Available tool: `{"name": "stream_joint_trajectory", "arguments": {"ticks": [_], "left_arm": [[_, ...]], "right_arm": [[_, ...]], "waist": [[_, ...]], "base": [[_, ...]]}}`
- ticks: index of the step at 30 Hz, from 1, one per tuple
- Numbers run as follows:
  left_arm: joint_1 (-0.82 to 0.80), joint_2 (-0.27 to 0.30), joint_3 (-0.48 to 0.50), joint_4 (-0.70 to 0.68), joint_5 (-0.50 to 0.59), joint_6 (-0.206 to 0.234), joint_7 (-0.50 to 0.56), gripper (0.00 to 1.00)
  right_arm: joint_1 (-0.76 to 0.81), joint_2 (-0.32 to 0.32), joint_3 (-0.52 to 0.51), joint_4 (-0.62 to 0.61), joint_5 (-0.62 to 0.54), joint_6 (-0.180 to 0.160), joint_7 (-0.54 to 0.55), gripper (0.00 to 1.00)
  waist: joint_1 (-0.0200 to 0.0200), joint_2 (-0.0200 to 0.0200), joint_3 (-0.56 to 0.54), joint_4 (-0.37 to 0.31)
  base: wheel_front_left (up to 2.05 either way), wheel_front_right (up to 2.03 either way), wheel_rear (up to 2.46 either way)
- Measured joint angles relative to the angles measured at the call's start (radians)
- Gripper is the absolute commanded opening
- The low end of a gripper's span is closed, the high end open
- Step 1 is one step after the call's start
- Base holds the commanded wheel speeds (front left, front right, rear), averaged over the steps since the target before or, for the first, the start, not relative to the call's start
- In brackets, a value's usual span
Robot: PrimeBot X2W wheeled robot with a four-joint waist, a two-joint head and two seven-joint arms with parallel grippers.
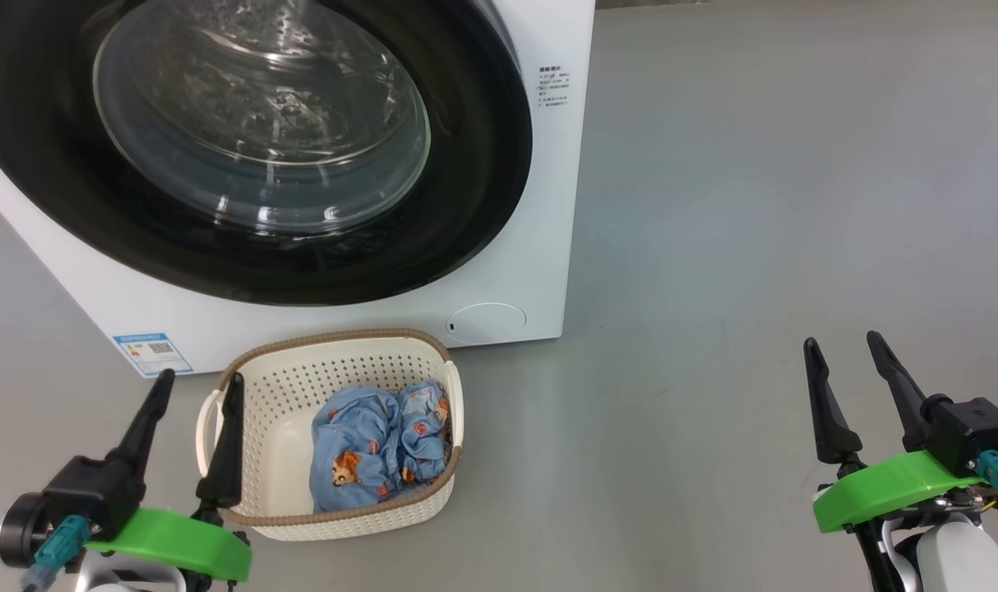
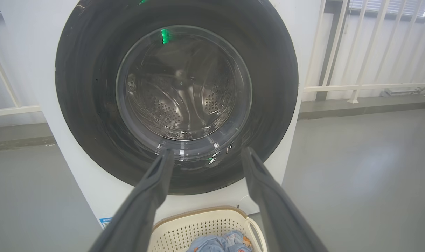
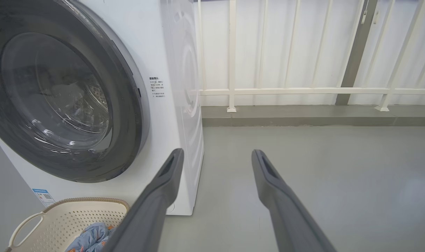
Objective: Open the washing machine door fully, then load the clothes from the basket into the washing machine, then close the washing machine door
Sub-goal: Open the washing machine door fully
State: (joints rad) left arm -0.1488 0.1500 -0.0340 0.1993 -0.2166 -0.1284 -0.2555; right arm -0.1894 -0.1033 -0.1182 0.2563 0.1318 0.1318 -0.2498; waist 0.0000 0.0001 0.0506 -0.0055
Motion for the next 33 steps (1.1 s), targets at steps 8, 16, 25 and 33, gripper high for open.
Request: {"name": "stream_joint_trajectory", "arguments": {"ticks": [8, 16, 25, 33], "left_arm": [[0.001, 0.000, -0.007, 0.000, 0.002, 0.000, 0.000, 1.00], [0.002, 0.000, -0.012, -0.002, 0.009, 0.000, 0.000, 1.00], [0.003, 0.004, -0.023, -0.022, 0.011, 0.000, 0.000, 1.00], [0.004, 0.005, -0.032, -0.026, 0.011, 0.000, 0.000, 1.00]], "right_arm": [[0.000, 0.000, 0.000, 0.000, 0.000, 0.000, 0.000, 1.00], [0.000, 0.000, -0.001, 0.003, 0.008, 0.000, 0.000, 1.00], [-0.078, 0.024, -0.068, 0.001, 0.161, 0.000, 0.000, 1.00], [-0.191, 0.041, -0.137, 0.063, 0.499, 0.000, -0.004, 1.00]], "waist": [[0.0000, 0.0000, -0.009, 0.002], [0.0000, -0.0001, -0.016, 0.009], [0.0000, 0.0000, -0.006, 0.018], [0.0000, 0.0000, 0.011, 0.028]], "base": [[0.00, 0.00, 0.00], [0.00, 0.00, 0.00], [0.00, 0.00, 0.00], [0.00, 0.00, 0.00]]}}
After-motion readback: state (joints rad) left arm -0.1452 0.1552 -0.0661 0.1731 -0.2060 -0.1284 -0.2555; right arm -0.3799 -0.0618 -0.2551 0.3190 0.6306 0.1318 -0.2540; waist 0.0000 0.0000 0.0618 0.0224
